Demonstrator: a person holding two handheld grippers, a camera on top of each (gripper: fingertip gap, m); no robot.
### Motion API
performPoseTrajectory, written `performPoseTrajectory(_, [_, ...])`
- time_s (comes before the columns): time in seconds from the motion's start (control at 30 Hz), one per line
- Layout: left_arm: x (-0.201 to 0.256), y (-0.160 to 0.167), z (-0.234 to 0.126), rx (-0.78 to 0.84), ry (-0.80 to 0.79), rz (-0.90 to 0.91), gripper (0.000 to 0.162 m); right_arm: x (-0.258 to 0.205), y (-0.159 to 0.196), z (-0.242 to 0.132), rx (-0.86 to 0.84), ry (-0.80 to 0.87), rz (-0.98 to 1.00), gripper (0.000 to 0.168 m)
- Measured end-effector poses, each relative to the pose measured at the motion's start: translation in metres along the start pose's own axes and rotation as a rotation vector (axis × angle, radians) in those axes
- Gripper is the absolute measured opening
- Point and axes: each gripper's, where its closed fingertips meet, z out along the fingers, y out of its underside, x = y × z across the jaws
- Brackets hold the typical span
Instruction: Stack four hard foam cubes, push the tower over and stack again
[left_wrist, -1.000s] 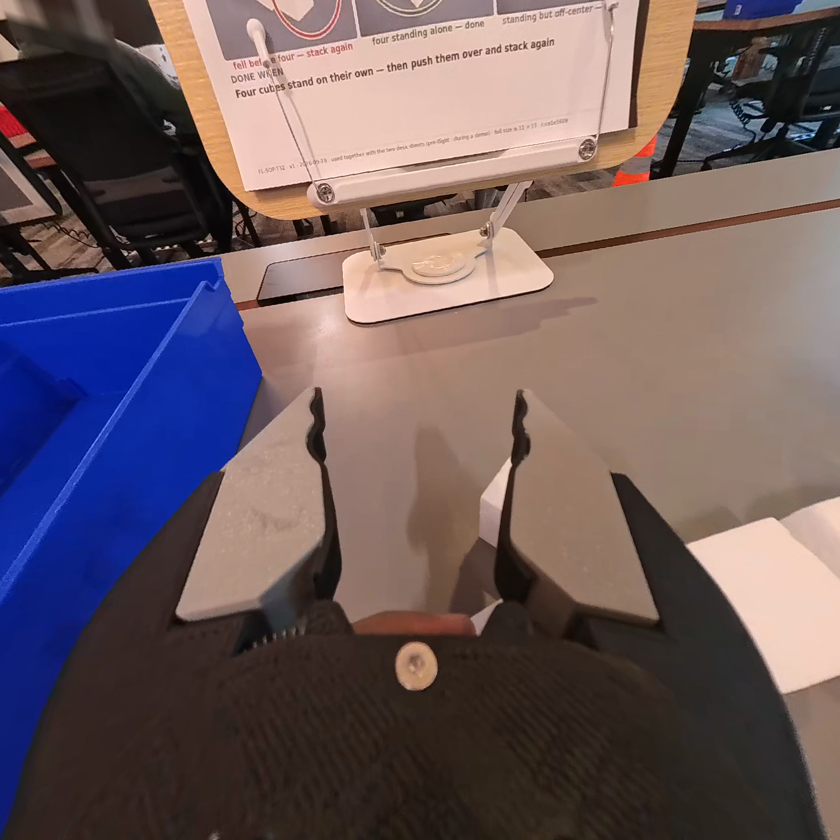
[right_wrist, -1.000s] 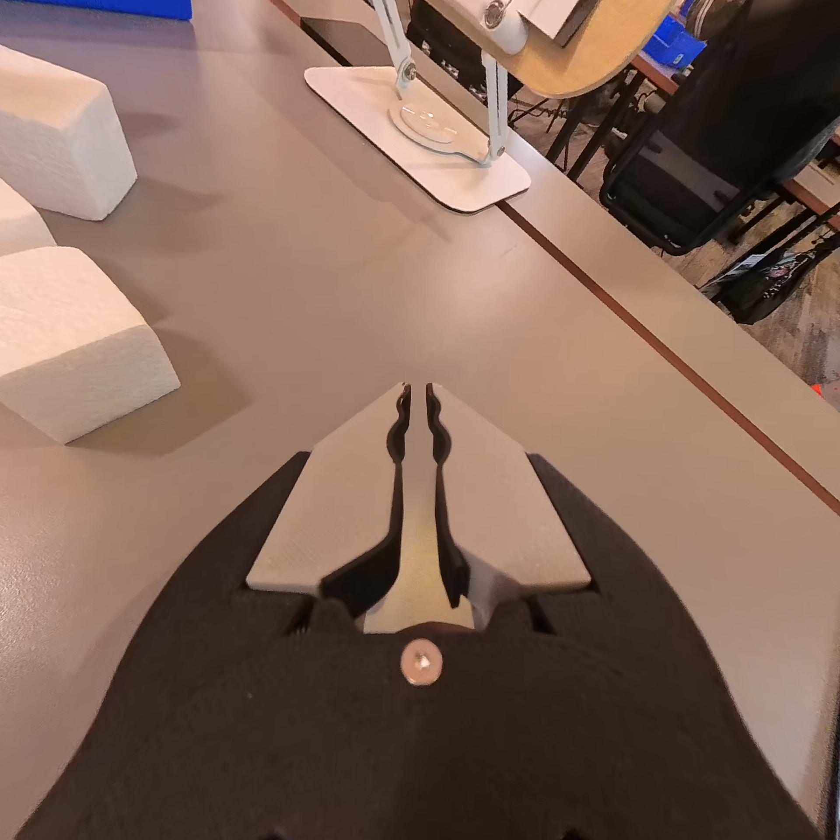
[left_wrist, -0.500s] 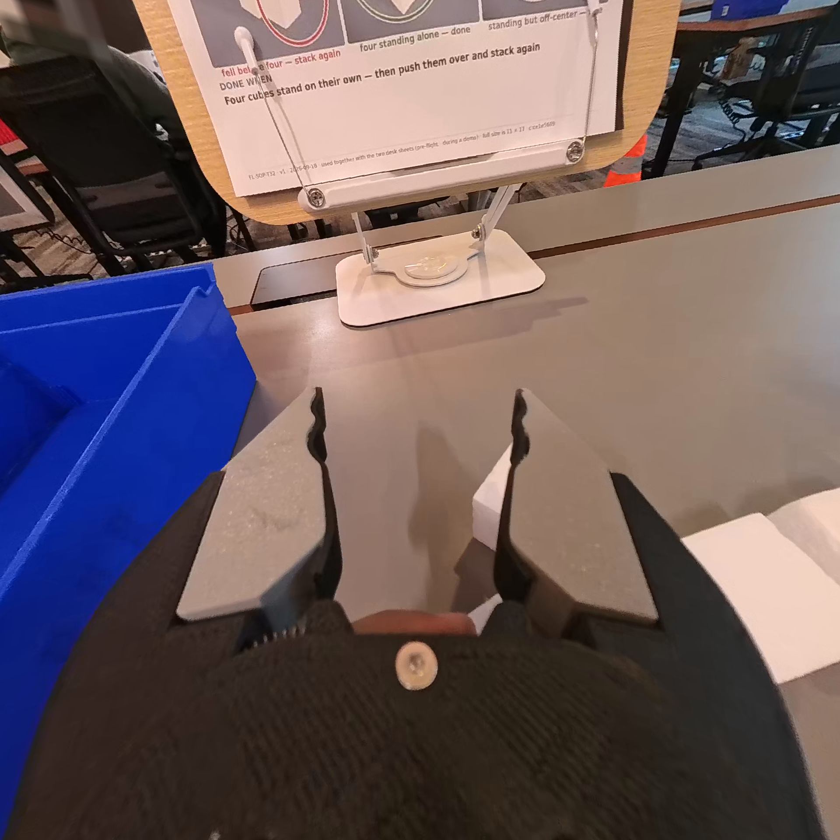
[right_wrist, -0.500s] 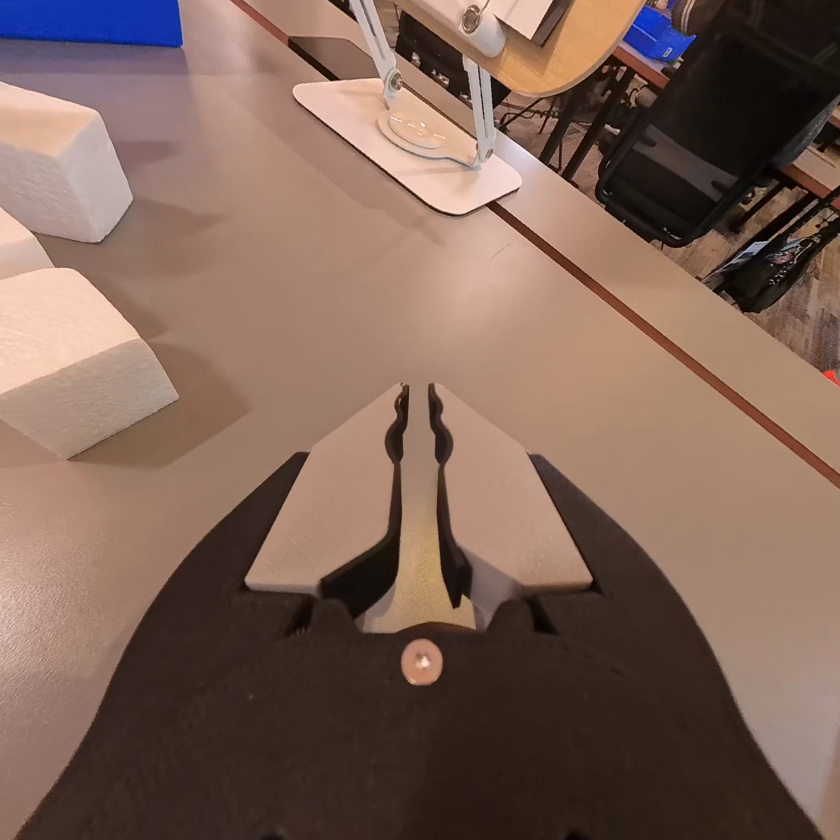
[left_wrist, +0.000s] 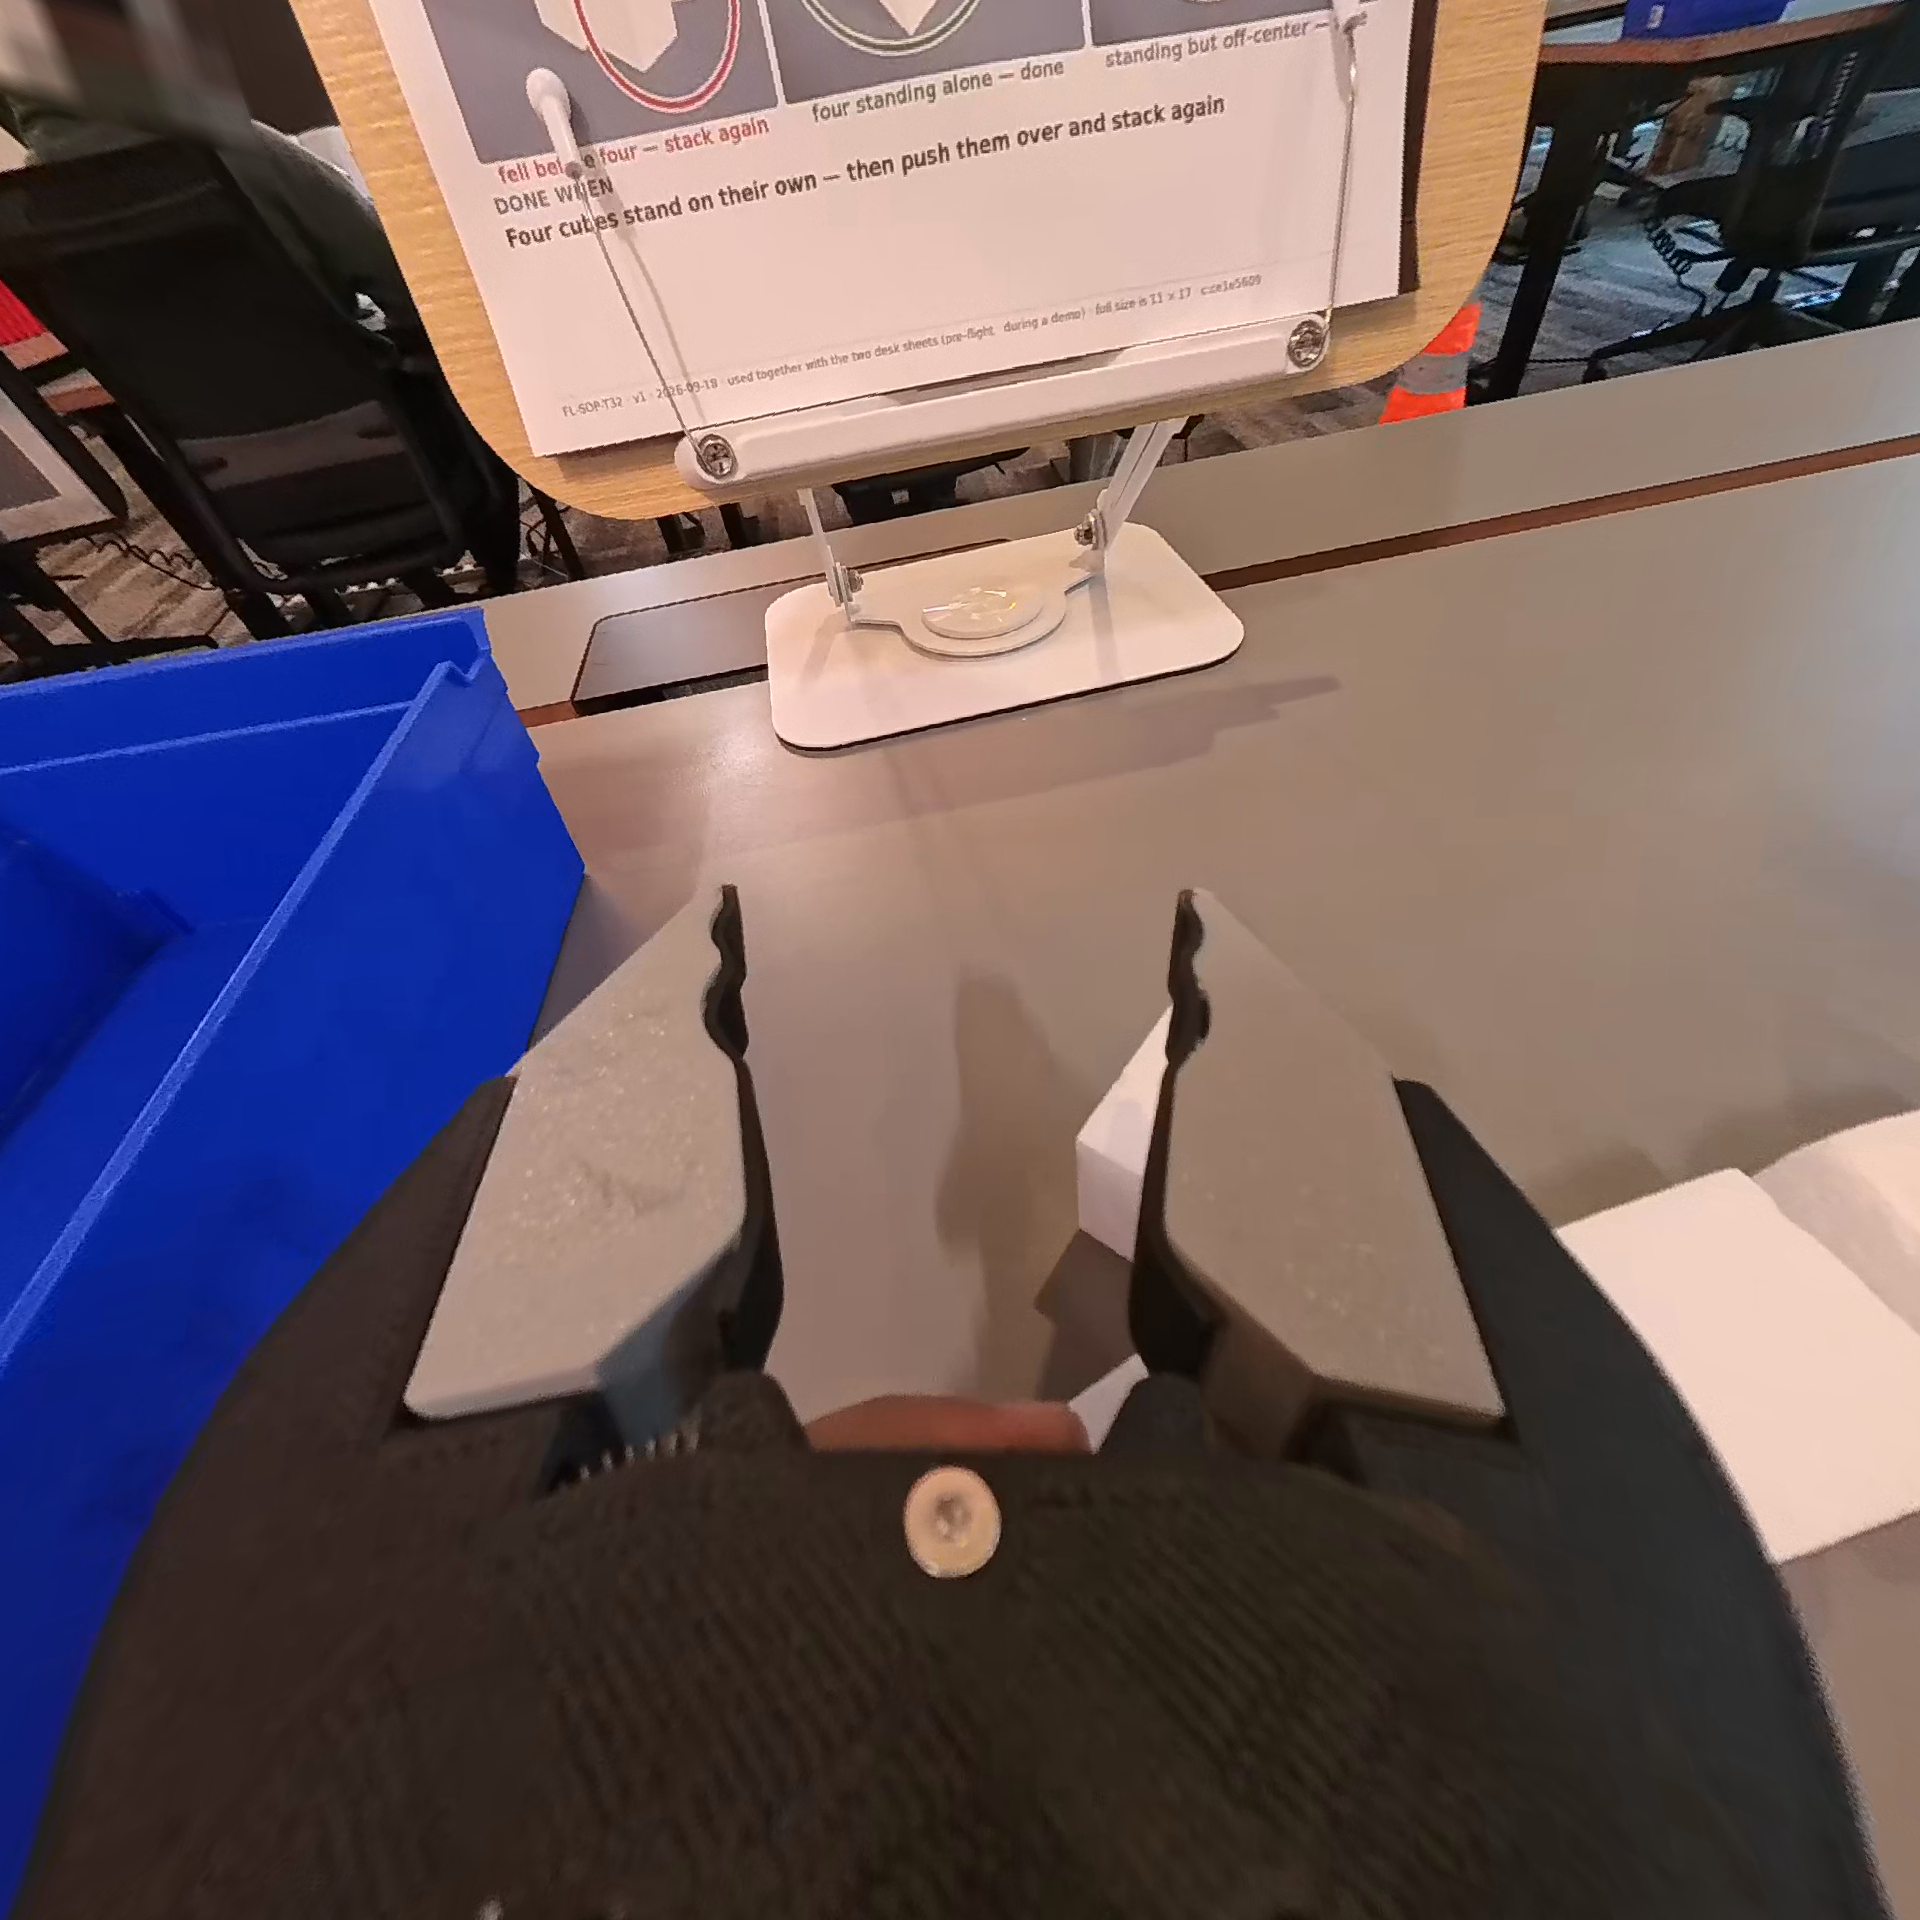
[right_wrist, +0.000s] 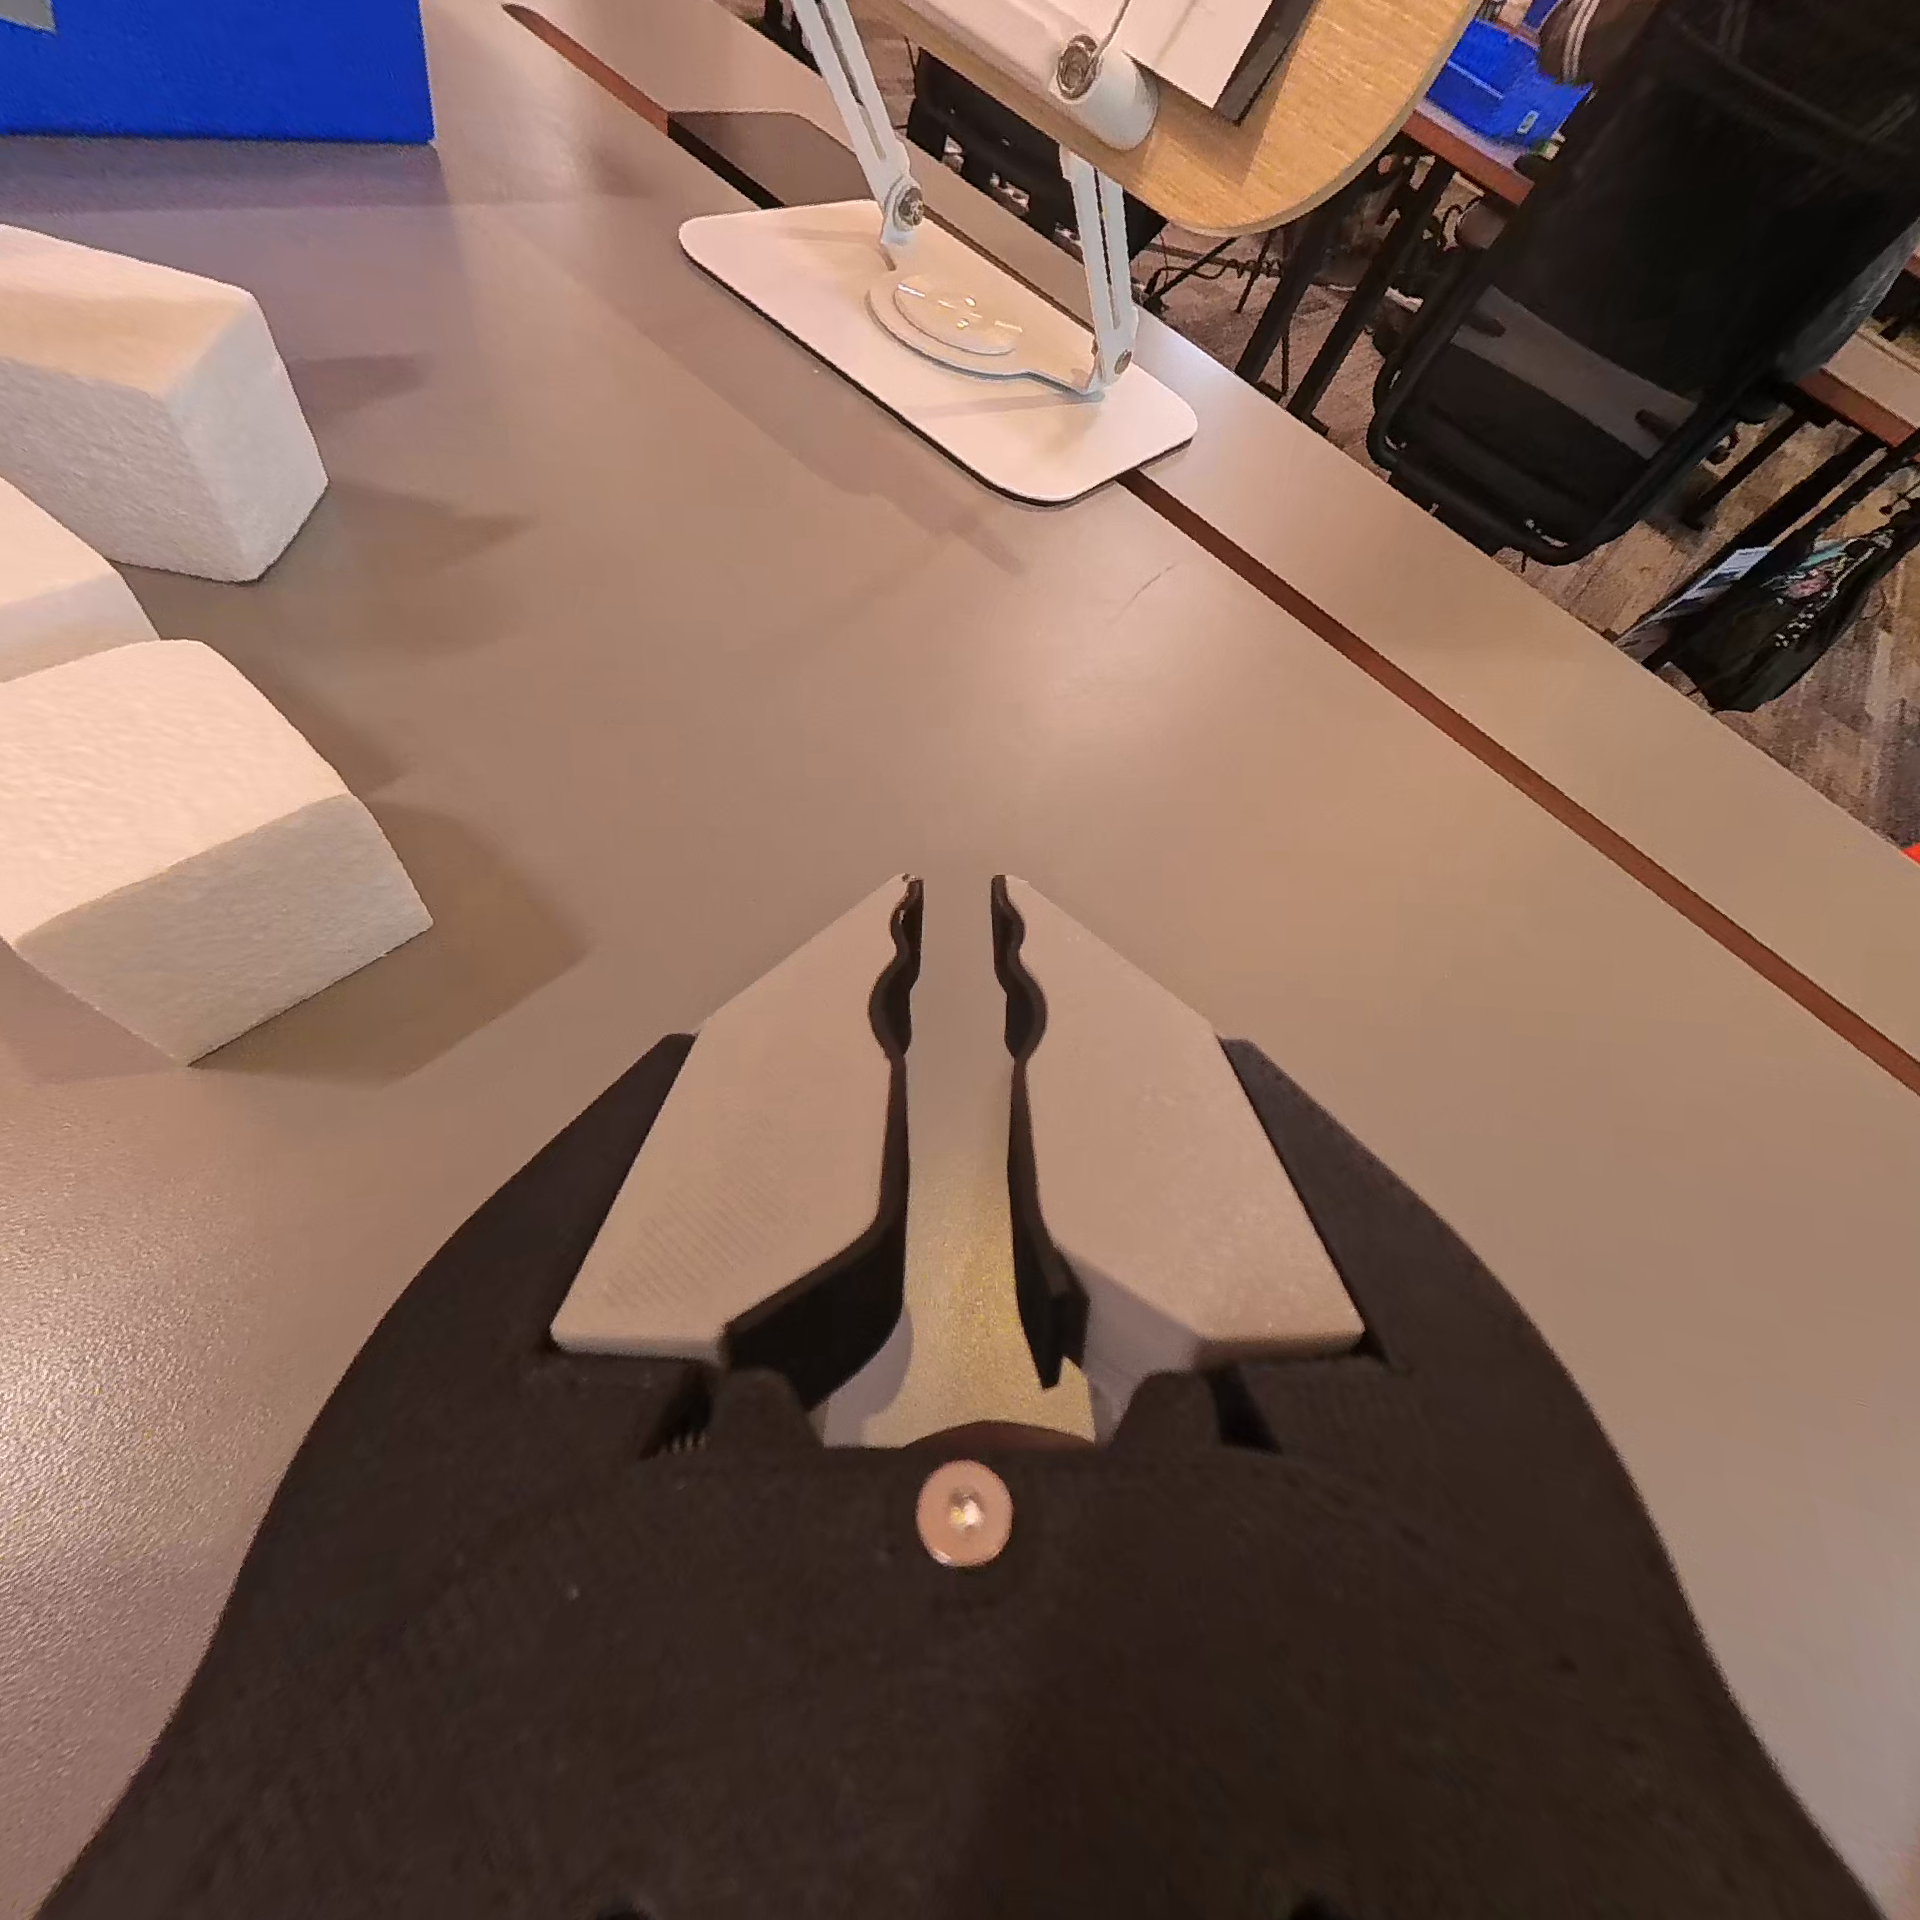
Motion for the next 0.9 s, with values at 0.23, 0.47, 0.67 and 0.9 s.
performPoseTrajectory(0.23, [0.000,0.000,0.000,-0.001,0.002,-0.002,0.081,-0.003,0.001,0.001,-0.006,-0.007,-0.004,0.010])
performPoseTrajectory(0.47, [0.000,0.000,0.000,-0.001,0.003,0.000,0.081,-0.004,0.002,0.001,-0.010,-0.013,0.004,0.010])
performPoseTrajectory(0.67, [0.001,-0.001,-0.001,0.004,0.007,-0.005,0.080,-0.006,0.003,0.000,-0.014,-0.025,0.016,0.008])
performPoseTrajectory(0.9, [0.008,-0.003,-0.003,0.011,0.048,-0.007,0.078,-0.023,-0.012,-0.007,0.060,-0.132,0.010,0.008])
